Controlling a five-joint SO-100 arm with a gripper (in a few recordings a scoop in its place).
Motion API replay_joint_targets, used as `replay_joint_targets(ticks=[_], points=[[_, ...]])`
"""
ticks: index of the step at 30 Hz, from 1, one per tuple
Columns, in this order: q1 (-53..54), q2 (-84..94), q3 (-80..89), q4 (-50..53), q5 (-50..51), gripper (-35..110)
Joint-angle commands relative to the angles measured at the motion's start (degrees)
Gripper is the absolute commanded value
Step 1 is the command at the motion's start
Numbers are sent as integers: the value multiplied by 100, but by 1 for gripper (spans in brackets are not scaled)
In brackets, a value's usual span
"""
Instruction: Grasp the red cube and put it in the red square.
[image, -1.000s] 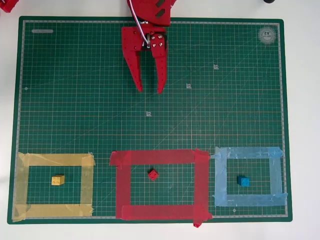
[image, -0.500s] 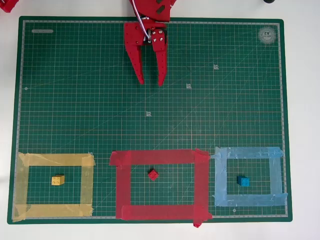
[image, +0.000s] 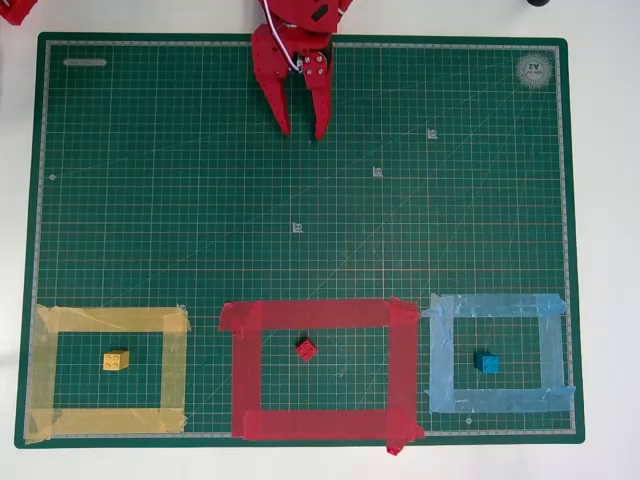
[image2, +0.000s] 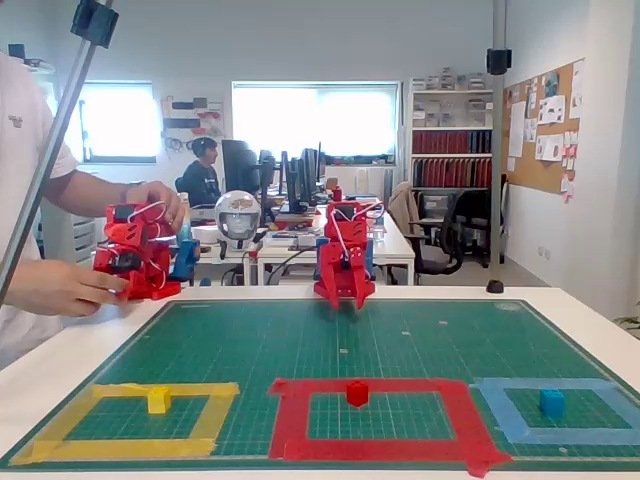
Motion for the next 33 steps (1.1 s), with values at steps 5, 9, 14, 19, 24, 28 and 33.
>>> replay_joint_targets(ticks=[5,9,14,19,24,28,33], points=[[114,562,26,1266,-88,16],[62,562,26,1529,-325,0],[114,562,26,1591,-334,-1],[88,554,26,1617,-334,-1],[132,545,26,1626,-290,-1],[123,536,26,1626,-290,-1],[105,536,26,1626,-290,0]])
